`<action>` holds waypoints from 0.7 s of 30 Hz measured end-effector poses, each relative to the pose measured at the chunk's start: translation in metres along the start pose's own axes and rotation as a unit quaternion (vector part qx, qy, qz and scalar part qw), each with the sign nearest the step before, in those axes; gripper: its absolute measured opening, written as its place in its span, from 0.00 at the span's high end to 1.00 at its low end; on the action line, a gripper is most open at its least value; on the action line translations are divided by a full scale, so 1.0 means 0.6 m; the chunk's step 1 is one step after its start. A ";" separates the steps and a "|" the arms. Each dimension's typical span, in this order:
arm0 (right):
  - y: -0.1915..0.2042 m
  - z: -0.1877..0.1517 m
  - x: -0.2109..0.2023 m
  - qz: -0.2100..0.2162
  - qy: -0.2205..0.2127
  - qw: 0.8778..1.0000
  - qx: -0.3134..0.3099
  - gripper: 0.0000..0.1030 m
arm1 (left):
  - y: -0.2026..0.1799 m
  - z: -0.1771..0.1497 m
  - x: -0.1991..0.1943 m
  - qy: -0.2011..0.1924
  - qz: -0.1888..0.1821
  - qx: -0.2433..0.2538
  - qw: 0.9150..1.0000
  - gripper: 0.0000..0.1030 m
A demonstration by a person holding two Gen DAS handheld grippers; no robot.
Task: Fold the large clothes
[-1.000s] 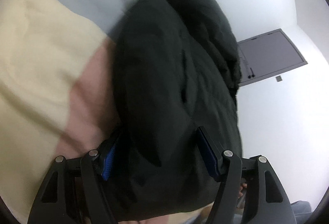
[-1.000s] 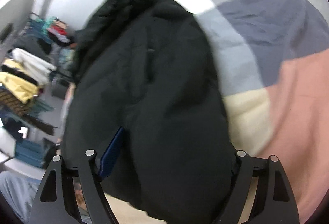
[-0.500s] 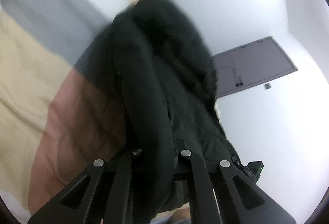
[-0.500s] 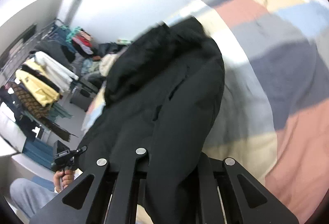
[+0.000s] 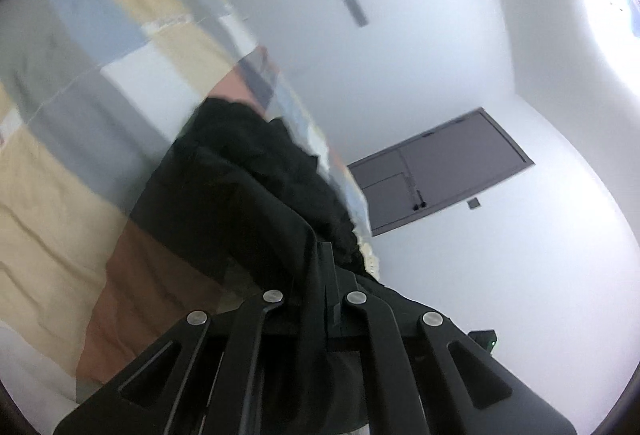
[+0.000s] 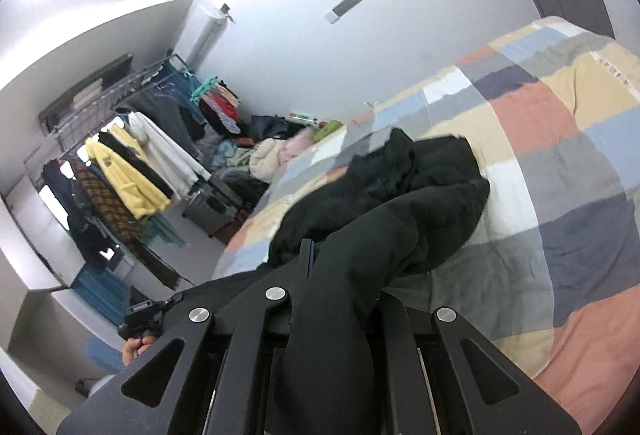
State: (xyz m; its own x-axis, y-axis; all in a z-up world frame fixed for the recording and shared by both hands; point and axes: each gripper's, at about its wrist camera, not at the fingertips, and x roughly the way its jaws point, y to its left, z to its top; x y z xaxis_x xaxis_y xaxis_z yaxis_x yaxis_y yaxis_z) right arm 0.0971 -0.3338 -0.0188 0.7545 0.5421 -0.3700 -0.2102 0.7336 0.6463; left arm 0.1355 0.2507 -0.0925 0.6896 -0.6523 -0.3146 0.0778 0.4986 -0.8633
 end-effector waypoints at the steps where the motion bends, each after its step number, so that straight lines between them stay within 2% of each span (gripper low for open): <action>1: 0.009 0.005 -0.007 0.003 -0.001 1.000 -0.002 0.94 | -0.012 0.003 -0.007 -0.002 0.001 0.006 1.000 0.99; 7: 0.052 0.018 -0.064 0.013 -0.010 1.000 -0.006 0.94 | -0.101 0.012 -0.064 -0.002 0.002 0.040 0.999 0.99; 12: 0.089 0.012 -0.133 0.015 -0.020 0.999 -0.026 0.94 | -0.179 -0.009 -0.126 0.001 -0.005 0.079 0.997 0.99; 14: 0.103 0.006 -0.161 0.017 -0.017 0.999 -0.026 0.94 | -0.208 -0.025 -0.154 0.005 0.002 0.090 0.996 0.99; 21: 0.128 -0.036 -0.231 0.003 0.006 1.000 -0.009 0.93 | -0.239 -0.079 -0.206 0.033 0.034 0.084 0.995 0.98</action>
State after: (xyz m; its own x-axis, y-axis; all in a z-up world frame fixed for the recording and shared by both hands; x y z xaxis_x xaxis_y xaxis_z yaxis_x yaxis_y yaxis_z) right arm -0.0370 -0.3440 0.0678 0.7459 0.5512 -0.3739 -0.2262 0.7376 0.6362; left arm 0.0049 0.2324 0.0516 0.6486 -0.6471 -0.4008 0.1562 0.6284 -0.7620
